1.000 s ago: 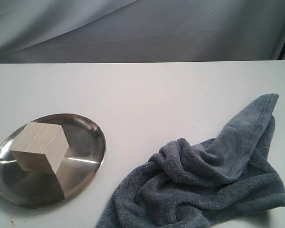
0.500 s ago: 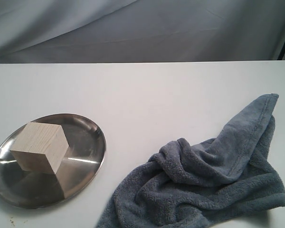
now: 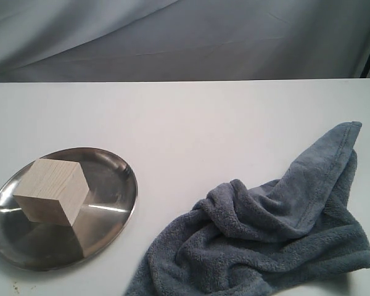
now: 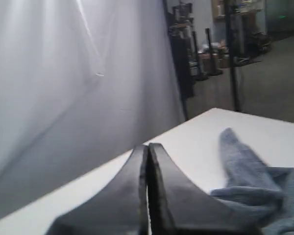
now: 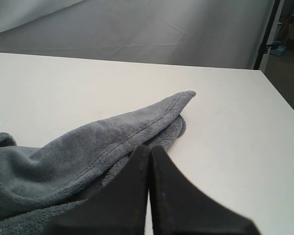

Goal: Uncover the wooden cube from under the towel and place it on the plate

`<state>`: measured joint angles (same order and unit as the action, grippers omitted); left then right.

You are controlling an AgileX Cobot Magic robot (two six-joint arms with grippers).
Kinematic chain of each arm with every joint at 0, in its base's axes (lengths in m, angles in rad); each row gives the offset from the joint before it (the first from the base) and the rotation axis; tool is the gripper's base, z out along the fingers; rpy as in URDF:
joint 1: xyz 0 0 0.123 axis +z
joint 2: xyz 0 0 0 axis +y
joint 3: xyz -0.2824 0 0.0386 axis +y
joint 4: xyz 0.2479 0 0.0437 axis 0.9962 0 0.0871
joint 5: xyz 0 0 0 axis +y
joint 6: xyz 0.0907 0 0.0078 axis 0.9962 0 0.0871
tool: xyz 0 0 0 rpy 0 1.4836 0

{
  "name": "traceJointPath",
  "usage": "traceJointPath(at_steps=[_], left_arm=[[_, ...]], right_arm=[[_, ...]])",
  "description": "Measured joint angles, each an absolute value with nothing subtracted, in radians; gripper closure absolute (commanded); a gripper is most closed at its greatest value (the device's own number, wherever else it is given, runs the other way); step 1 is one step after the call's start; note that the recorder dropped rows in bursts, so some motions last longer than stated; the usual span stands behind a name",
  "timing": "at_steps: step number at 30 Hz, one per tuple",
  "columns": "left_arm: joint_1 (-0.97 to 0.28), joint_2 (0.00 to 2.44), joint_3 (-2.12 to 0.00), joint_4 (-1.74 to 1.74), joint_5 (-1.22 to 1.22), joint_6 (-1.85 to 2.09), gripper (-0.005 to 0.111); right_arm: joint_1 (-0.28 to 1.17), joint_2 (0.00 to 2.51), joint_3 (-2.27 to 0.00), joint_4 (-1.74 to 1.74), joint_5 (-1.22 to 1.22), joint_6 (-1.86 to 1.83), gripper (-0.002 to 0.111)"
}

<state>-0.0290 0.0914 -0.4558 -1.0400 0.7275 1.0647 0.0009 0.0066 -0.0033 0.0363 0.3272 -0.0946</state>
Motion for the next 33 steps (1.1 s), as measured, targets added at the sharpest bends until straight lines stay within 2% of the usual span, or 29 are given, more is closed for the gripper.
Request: traceJointPath(at_steps=[8,16,22,33], left_arm=[[-0.029,0.004,-0.409,-0.628,0.38,0.846,0.107],[-0.029,0.027,-0.191,-0.706,0.067,0.757,0.107],[-0.029,0.031,-0.11,-0.805,0.059,0.743,0.107],[-0.029,0.031,-0.108,-0.815,0.076,0.743,0.107]], right_arm=[[0.001,0.007,-0.003,0.036,0.327,-0.095,0.108],[0.001,0.007,-0.003,0.036,0.327,-0.095,0.108],[0.001,0.007,-0.003,0.036,0.327,-0.095,0.108],[0.001,0.007,-0.003,0.036,0.327,-0.095,0.108]])
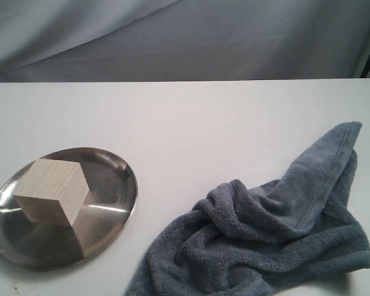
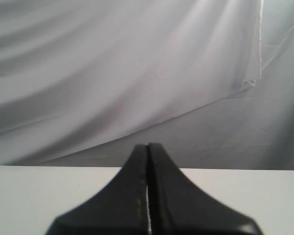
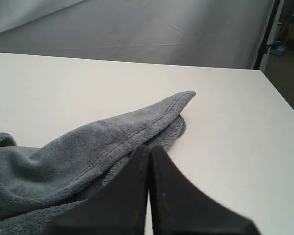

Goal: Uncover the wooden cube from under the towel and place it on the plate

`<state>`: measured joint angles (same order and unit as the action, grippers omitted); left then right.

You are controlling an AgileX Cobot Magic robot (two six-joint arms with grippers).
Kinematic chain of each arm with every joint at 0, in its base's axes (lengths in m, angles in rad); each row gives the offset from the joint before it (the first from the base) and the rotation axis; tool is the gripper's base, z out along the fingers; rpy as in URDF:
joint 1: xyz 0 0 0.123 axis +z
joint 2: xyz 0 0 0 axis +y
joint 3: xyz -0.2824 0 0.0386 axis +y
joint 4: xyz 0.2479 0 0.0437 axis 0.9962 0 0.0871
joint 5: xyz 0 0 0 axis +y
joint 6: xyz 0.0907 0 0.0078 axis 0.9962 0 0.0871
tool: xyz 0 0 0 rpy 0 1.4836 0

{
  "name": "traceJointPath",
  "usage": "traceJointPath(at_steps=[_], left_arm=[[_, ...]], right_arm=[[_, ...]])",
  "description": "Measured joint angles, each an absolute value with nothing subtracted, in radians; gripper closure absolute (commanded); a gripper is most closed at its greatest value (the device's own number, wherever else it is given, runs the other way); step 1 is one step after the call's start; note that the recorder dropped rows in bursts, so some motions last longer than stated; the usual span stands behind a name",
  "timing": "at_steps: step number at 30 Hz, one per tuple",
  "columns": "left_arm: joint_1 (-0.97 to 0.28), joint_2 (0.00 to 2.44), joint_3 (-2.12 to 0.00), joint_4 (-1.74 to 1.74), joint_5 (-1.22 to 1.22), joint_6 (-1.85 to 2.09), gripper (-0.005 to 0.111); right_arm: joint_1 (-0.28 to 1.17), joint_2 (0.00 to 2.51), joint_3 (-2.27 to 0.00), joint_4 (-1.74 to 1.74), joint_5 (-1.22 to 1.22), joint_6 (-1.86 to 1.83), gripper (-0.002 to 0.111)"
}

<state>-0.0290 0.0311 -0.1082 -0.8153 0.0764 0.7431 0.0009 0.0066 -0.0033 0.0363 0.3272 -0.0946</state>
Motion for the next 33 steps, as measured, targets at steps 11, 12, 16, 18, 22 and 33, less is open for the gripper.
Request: traceJointPath(at_steps=[11,12,16,18,22,33], left_arm=[[-0.029,0.009,-0.102,-0.684,0.078,0.743,0.107],[-0.029,0.007,-0.102,-0.605,0.078,0.743,0.107],[-0.029,0.005,-0.102,-0.227,0.078,0.743,0.107],[-0.029,0.005,-0.102,-0.119,0.074,0.743,0.107],[-0.034,0.005,-0.101,-0.173,0.0,0.743,0.107],[-0.102,0.004,-0.021,-0.106,-0.094,0.083,0.107]], right_arm=[[0.001,0.007,-0.003,0.036,0.327,-0.095,0.108],[0.001,0.007,-0.003,0.036,0.327,-0.095,0.108],[0.001,0.007,-0.003,0.036,0.327,-0.095,0.108],[0.001,0.007,-0.003,0.036,0.327,-0.095,0.108],[0.001,0.007,-0.003,0.036,0.327,-0.095,0.108],[0.001,0.007,-0.003,0.036,0.327,-0.095,0.108]])
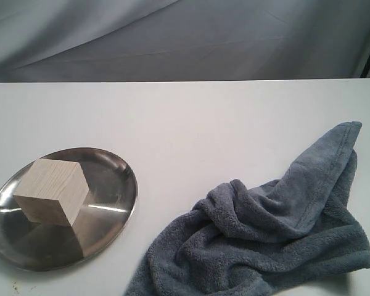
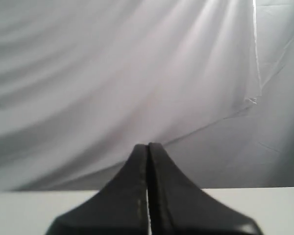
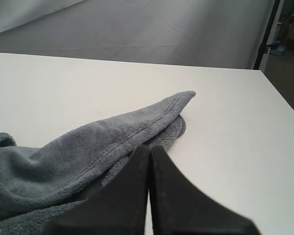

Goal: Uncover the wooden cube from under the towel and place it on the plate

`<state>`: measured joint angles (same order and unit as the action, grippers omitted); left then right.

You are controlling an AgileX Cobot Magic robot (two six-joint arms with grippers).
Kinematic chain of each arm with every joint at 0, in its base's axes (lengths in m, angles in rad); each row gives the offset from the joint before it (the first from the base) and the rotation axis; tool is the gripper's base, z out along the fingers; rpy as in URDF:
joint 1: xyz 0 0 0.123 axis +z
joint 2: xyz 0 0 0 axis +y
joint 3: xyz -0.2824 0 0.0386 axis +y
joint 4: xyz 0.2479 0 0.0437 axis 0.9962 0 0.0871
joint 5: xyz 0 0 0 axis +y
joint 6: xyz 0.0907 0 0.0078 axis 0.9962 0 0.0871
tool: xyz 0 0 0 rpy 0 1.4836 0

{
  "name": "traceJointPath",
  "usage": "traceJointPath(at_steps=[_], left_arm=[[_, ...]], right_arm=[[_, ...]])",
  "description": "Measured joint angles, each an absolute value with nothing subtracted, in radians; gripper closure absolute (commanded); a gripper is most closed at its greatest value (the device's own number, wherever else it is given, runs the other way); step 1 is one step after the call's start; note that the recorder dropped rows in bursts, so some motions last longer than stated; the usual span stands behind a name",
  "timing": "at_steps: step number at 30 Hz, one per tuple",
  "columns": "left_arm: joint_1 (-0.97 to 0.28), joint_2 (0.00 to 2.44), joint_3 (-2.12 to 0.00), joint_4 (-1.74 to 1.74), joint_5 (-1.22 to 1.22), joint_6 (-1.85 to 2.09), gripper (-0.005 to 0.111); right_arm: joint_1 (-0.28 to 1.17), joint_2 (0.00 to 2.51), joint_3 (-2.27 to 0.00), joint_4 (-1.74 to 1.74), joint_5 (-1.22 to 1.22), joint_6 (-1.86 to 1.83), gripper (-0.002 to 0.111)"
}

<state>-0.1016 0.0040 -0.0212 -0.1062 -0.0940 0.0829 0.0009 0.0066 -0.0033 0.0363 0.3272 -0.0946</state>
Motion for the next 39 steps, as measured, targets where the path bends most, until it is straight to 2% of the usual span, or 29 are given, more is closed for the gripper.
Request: traceJointPath(at_steps=[4,8,39], left_arm=[[-0.103,0.004,-0.006,0.054,0.077,-0.192,0.107],[-0.103,0.004,-0.005,0.079,0.25,-0.249,0.107],[-0.103,0.004,-0.005,0.081,0.264,-0.251,0.107]], right_arm=[[0.001,0.007,-0.003,0.036,0.327,-0.095,0.108],[0.001,0.007,-0.003,0.036,0.327,-0.095,0.108],[0.001,0.007,-0.003,0.036,0.327,-0.095,0.108]])
